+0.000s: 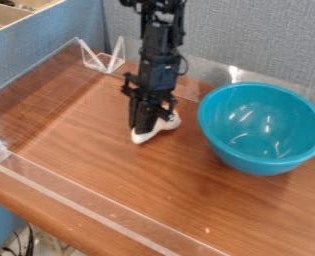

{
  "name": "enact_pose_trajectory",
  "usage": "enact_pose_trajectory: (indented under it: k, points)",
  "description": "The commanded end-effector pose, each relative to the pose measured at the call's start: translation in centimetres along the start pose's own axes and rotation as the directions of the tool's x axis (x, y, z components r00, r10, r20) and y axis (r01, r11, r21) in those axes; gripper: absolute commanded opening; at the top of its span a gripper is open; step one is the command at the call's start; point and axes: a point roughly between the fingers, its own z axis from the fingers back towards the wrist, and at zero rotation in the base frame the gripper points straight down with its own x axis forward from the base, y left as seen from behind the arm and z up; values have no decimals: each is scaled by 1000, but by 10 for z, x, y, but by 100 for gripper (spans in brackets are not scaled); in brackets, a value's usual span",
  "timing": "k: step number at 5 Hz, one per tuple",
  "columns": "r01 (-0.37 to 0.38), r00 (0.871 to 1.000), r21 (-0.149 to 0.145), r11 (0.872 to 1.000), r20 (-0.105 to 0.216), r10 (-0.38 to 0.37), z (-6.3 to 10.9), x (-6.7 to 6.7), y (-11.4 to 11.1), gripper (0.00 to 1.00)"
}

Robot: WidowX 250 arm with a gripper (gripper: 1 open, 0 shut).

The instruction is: Put the mushroom in the blue bowl

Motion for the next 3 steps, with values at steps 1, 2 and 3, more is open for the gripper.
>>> enact_pose_trajectory:
  k: [1, 2, 3]
  points:
    - [-4, 998, 35, 999, 64, 2, 27, 0, 1, 0]
    - [16, 997, 40, 999, 73, -19, 35, -2, -6, 0]
    - [35, 996, 45, 998, 82, -39, 43, -5, -13, 0]
